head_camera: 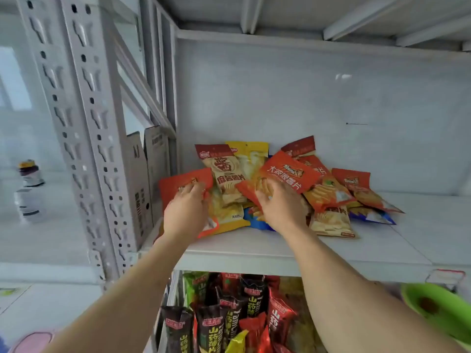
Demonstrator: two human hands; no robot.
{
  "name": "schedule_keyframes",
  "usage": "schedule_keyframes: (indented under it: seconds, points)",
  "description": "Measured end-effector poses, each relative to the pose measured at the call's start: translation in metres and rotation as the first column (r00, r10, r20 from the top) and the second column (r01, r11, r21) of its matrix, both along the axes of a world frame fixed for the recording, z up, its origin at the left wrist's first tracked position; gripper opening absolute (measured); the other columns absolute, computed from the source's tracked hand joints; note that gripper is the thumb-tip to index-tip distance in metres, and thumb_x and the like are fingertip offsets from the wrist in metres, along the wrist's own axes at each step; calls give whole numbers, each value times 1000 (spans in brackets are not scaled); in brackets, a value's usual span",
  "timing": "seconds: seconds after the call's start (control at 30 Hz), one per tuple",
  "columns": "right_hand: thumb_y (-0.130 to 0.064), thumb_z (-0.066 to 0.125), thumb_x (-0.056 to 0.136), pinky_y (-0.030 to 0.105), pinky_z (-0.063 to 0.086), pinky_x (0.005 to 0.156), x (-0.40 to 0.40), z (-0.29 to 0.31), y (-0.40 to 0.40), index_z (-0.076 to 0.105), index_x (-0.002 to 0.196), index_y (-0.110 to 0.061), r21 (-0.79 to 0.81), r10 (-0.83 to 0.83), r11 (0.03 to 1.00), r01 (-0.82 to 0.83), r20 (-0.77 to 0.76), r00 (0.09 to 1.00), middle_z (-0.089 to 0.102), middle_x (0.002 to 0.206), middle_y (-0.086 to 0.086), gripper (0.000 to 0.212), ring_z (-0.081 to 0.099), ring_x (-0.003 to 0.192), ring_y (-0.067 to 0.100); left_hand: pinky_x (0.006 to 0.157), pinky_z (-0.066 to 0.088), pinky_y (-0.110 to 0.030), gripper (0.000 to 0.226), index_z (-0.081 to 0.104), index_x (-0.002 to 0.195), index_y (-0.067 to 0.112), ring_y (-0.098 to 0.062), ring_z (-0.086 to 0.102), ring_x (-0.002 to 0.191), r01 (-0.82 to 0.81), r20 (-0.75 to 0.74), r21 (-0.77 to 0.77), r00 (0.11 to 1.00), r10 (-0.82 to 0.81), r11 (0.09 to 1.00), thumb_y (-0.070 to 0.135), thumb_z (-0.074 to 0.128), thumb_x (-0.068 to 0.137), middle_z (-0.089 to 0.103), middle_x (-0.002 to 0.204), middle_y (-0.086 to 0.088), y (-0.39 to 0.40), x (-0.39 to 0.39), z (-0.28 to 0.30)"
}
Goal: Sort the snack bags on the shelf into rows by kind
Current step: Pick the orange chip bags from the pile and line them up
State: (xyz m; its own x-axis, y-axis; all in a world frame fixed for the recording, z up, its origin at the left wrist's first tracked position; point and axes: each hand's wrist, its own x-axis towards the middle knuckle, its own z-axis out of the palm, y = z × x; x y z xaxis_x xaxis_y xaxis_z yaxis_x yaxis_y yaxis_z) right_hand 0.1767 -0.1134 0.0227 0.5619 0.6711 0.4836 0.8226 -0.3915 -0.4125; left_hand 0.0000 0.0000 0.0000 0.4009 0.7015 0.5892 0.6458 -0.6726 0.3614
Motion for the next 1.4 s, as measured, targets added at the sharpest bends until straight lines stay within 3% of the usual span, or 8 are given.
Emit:
schedule_keyframes:
  seconds: [0.23, 0.43, 0.6, 0.7, 0.83, 1.03, 1.23, 1.4]
  points:
    - [-67, 51, 90, 50, 27, 117, 31, -22, 36, 12, 158, -16, -32, -163, 986, 163, -377, 912, 16, 164, 9, 93, 16, 150, 30, 103, 43, -55, 77, 29, 151, 24, -40, 43, 132, -71, 116, -481, 983, 144, 874, 31, 60, 81, 31, 155, -10, 48, 17, -23]
    - [-62, 64, 84, 43, 47, 92, 51, -34, 64, 16, 154, -13, 83, -230, 926, 367, -647, 727, 32, 153, 15, 98, 41, 134, 37, 116, 25, -56, 116, 18, 152, 8, -41, 24, 142, -221, 64, -698, 928, 367, 681, 66, 73, 68, 24, 155, -20, 64, 22, -40]
    - [-57, 78, 73, 47, 47, 99, 71, -40, 81, 25, 148, -9, 166, -196, 882, 441, -721, 665, 50, 139, 12, 103, 52, 125, 36, 111, 30, -60, 119, 29, 146, 14, -47, 34, 135, -203, 105, -727, 911, 398, 656, 89, 57, 59, 31, 152, -23, 81, 19, -50]
    - [-51, 85, 67, 48, 50, 96, 76, -42, 85, 25, 147, -9, 140, -198, 885, 444, -749, 632, 54, 135, 12, 108, 57, 118, 36, 109, 36, -59, 105, 38, 142, 18, -46, 37, 132, -144, 118, -705, 942, 315, 695, 77, 63, 58, 36, 146, -23, 84, 14, -54]
    - [-35, 90, 70, 43, 51, 93, 79, -42, 88, 30, 141, -8, 187, -110, 879, 439, -815, 568, 61, 121, 10, 97, 62, 111, 33, 114, 29, -51, 123, 28, 148, 6, -41, 33, 137, -287, -94, -646, 950, 299, 708, 80, 70, 59, 36, 147, -24, 79, 4, -55]
    - [-32, 90, 69, 45, 48, 100, 79, -48, 89, 25, 150, -9, 281, -76, 869, 407, -737, 671, 61, 127, 6, 106, 61, 118, 30, 107, 37, -51, 127, 16, 150, 7, -40, 47, 129, -349, -221, -540, 937, 271, 766, 88, 59, 62, 51, 140, -20, 73, -2, -45]
    - [-25, 85, 75, 45, 51, 96, 73, -53, 88, 15, 155, -12, 407, 28, 833, 375, -707, 706, 62, 116, -1, 108, 65, 109, 26, 94, 45, -51, 120, 2, 155, 9, -44, 49, 124, -239, 7, -503, 960, 281, 830, 59, 75, 74, 35, 146, -23, 51, 1, -39]
    - [-18, 85, 76, 31, 48, 83, 71, -48, 78, 57, 122, -8, 494, 190, 805, 329, -740, 645, 69, 102, 0, 55, 68, 95, 21, 88, 51, -51, 114, 3, 155, 21, -41, 60, 110, -42, 297, -528, 926, 231, 848, 32, 83, 75, 52, 136, -13, 51, -7, -27]
